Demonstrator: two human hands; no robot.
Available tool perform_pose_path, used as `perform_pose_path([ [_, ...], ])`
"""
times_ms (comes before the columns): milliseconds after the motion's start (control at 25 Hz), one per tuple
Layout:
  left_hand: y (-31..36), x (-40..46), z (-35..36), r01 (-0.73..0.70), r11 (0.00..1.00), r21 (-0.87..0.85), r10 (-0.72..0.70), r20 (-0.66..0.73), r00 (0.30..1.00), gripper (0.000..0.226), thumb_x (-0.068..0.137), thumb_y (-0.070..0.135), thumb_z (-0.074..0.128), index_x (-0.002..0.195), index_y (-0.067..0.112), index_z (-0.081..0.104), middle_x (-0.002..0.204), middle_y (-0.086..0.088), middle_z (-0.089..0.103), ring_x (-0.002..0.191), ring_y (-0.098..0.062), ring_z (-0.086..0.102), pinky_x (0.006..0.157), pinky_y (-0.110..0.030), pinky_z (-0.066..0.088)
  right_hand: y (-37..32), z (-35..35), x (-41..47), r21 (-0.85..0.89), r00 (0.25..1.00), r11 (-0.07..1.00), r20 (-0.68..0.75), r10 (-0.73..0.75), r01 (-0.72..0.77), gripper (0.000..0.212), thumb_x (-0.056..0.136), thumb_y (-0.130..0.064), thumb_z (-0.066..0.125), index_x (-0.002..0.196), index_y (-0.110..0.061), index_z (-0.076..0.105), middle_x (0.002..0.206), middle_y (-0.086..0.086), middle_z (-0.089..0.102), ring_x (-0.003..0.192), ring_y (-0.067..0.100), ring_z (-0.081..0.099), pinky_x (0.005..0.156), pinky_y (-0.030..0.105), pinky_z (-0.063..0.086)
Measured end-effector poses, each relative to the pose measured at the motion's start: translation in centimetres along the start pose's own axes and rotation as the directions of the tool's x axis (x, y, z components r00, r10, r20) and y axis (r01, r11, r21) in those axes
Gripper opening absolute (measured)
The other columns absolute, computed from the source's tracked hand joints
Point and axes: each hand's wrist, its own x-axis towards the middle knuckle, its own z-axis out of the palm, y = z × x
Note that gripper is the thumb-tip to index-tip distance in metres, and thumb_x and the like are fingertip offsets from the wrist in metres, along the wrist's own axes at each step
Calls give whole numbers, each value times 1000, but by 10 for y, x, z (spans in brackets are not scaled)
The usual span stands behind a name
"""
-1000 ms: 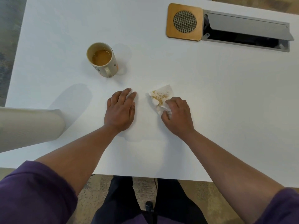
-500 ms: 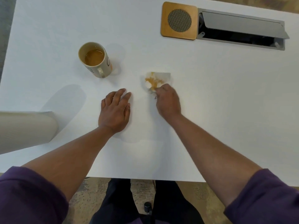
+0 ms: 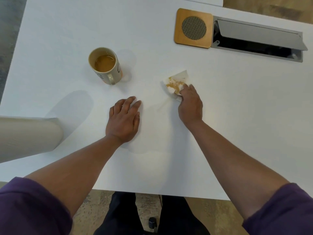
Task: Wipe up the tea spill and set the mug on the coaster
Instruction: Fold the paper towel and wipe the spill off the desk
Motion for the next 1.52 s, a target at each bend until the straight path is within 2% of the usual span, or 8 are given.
perform_pose_path([
  [320,2,-1,-3,41,987,-156,-53,-70,996,53,96,18,53,146,5,37,155,-17,41,138,-36,38,112,-48,34,-39,17,-41,229,936,927,123,-329,296,43,88,10,54,124,-6,69,133,20,65,129,30,58,97,36,50],
  [480,3,-2,-7,42,966,-255,-76,-125,989,55,84,-3,56,136,-2,39,151,-25,38,138,-41,40,111,-50,38,-31,13,-62,354,927,924,281,-250,142,40,92,7,52,124,-9,69,137,12,64,130,24,58,105,41,49],
  [560,5,-1,-8,40,966,-256,-75,-127,989,55,84,-4,53,136,-1,37,150,-24,39,136,-40,42,110,-51,39,-35,6,-69,491,956,870,273,-107,-43,30,94,3,55,108,-16,73,114,0,75,107,11,68,93,35,53],
  [760,6,-2,-4,51,979,-198,-76,-121,990,59,87,2,48,144,3,32,149,-21,40,127,-40,45,110,-50,37,-30,-22,-36,836,854,244,409,320,-492,31,93,6,59,101,-24,60,91,-2,77,82,15,70,69,31,56],
  [880,5,-1,-2,68,978,-196,-90,-109,990,62,88,6,45,148,4,29,152,-21,39,133,-40,42,114,-51,34,-17,-32,-23,694,787,418,368,495,-587,24,84,0,67,94,-21,58,98,5,74,91,25,71,57,28,58],
  [1040,5,0,-2,69,979,-194,-92,-111,990,63,89,8,44,150,5,28,152,-21,38,134,-40,41,115,-50,33,-7,-29,-22,502,821,681,111,560,-533,16,79,-11,74,82,-14,59,81,5,70,81,29,70,68,48,61],
  [1360,5,0,-2,64,981,-185,-85,-106,991,64,89,7,47,151,4,29,152,-21,39,131,-38,41,114,-51,33,-5,-42,-24,599,843,616,214,493,-512,20,69,-16,70,80,-32,70,74,-21,71,70,-5,65,61,16,51],
  [1520,5,0,-2,63,981,-181,-84,-110,990,64,89,10,45,151,5,30,152,-20,40,130,-38,42,113,-50,34,-7,-38,-13,367,909,833,125,397,-414,9,76,-20,79,74,-18,70,66,-7,67,64,15,60,60,29,49],
])
